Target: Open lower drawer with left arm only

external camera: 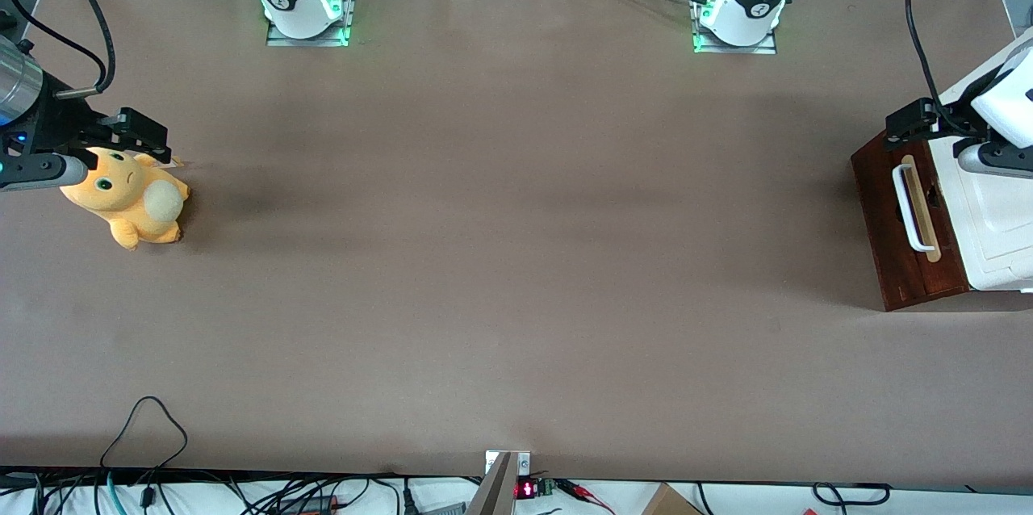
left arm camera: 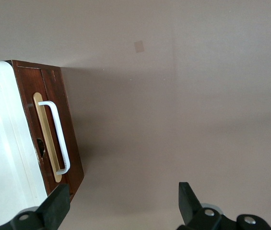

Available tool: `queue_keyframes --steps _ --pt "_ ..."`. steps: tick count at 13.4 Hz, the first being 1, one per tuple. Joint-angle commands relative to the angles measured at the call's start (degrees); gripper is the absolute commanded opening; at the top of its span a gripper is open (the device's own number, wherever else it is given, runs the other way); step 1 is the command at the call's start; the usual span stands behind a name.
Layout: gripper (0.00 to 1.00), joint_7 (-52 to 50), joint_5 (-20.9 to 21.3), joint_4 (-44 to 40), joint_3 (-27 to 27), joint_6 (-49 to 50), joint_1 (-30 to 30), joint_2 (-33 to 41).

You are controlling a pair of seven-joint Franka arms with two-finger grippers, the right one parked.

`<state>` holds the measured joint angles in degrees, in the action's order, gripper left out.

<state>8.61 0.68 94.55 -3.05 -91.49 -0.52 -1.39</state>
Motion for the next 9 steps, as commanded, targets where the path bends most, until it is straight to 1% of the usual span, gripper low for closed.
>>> queue_keyframes --steps 1,2,5,7,8,9 --pt "1.0 2.0 -1.3 -0.7 0.4 0.9 0.4 0.1" --pt "1.0 1.2 -1.2 -0.6 0.6 1.0 0.4 0.0" --pt "1.0 3.5 -1.1 -0.2 0.6 1.0 0.5 -0.2" --pt "0.99 2.1 -0.3 -0.7 1.5 0.9 0.5 -0.5" --pt "0.99 -0.3 2.1 -0.7 2.2 0.7 0.4 -1.2" --pt "0.99 -4.6 8.7 -0.4 5.6 0.7 0.4 -1.9"
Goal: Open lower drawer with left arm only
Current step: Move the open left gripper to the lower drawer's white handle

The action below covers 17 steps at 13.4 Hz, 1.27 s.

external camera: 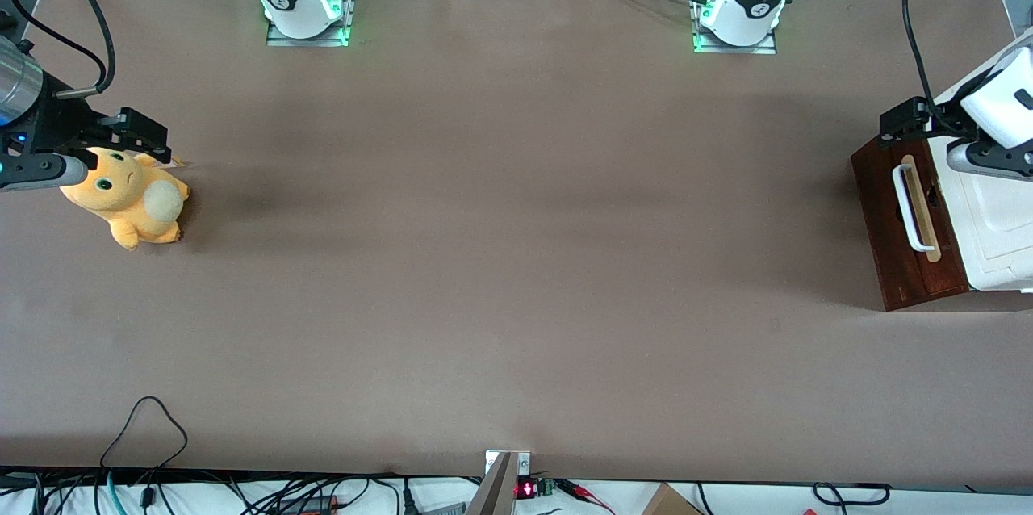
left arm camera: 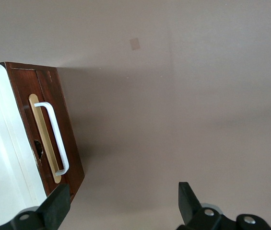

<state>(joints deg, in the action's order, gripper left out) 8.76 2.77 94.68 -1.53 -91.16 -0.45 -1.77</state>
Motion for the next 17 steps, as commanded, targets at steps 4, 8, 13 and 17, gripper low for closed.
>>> queue_keyframes --steps 4,8,13,17 --pt "1.0 -21.1 26.4 2.9 12.2 1.1 0.5 -5.1" --pt "1.0 -31.4 42.0 10.2 16.0 1.0 0.5 -8.3" --pt "0.99 -46.5 53.3 16.5 16.5 1.1 0.8 -13.5" --pt "0.97 -53.1 65.6 22.6 17.0 2.7 0.4 -18.3"
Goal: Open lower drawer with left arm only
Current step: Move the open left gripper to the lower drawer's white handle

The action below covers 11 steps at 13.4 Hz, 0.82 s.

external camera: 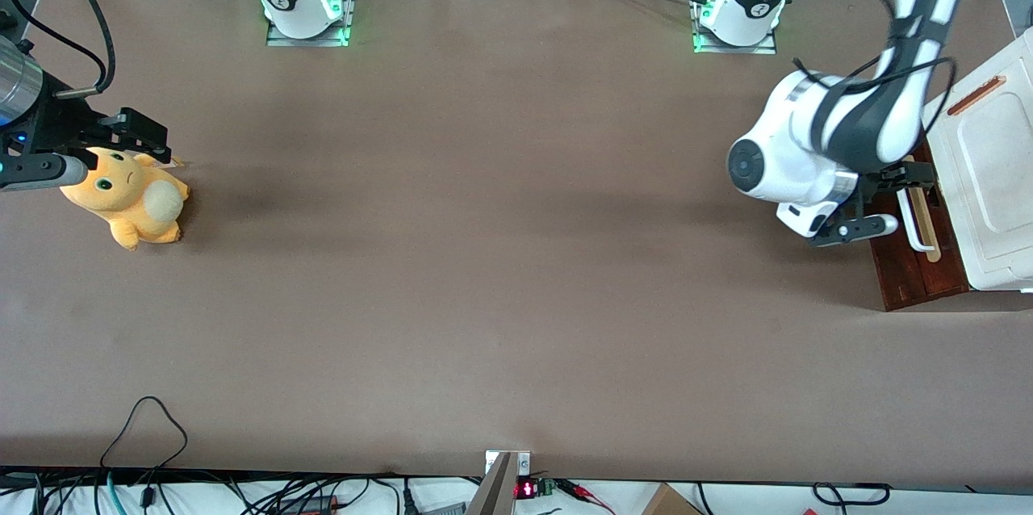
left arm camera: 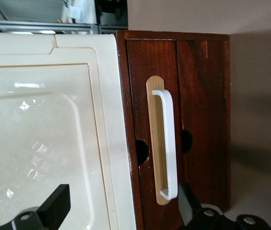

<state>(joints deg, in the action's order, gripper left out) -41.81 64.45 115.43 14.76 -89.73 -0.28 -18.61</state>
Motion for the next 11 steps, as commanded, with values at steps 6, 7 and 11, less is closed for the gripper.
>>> queue_keyframes --steps 6,7,11 --pt "0.97 -9.0 13.3 5.4 0.7 3.5 2.9 -7.6" --pt "0.97 -10.7 13.5 5.3 0.7 4.3 2.9 -9.1" --pt "0.97 -14.3 14.6 5.0 0.7 7.1 2.7 -12.8"
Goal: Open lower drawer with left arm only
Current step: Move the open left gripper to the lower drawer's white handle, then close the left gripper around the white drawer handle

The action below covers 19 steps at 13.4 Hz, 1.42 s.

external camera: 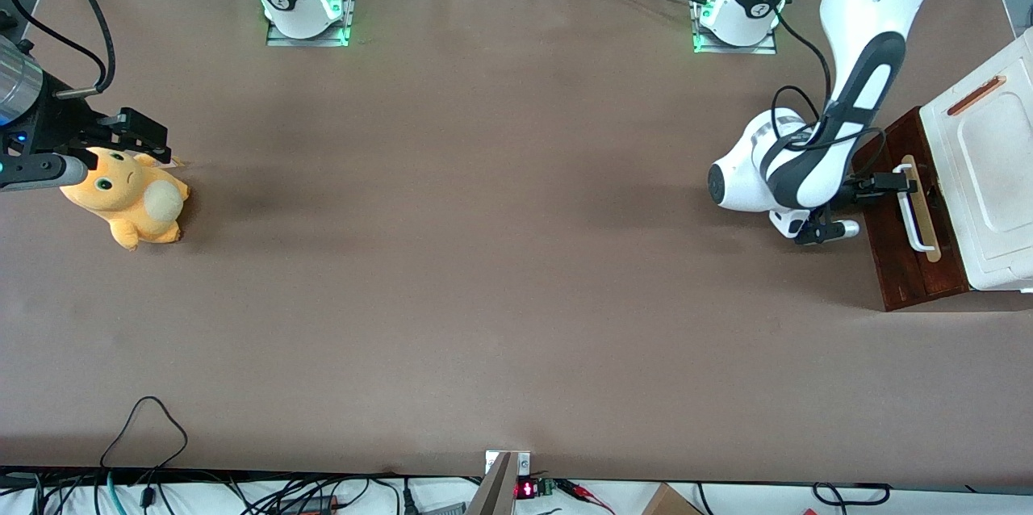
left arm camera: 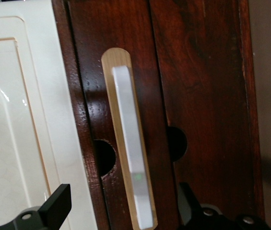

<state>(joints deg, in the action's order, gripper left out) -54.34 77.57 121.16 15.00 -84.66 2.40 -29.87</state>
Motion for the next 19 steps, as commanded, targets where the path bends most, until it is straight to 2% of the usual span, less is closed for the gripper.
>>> queue_keyframes --steps 1,3,9,14,16,19 --pt "0.97 -3.0 1.6 -0.9 0.6 3.2 0.1 -2.8" --pt "0.97 -6.4 1.9 -1.4 0.6 5.7 -0.5 -4.5" --pt "0.93 -6.4 3.5 -1.4 0.5 5.7 0.5 -4.0" --pt "0.8 -9.1 5.2 -1.5 0.6 5.7 2.0 -4.8" --pt "0.64 -9.2 5.3 -1.5 0.6 5.7 1.9 -4.8" --pt "0.62 -9.5 5.5 -1.4 0.5 5.8 2.3 -5.4"
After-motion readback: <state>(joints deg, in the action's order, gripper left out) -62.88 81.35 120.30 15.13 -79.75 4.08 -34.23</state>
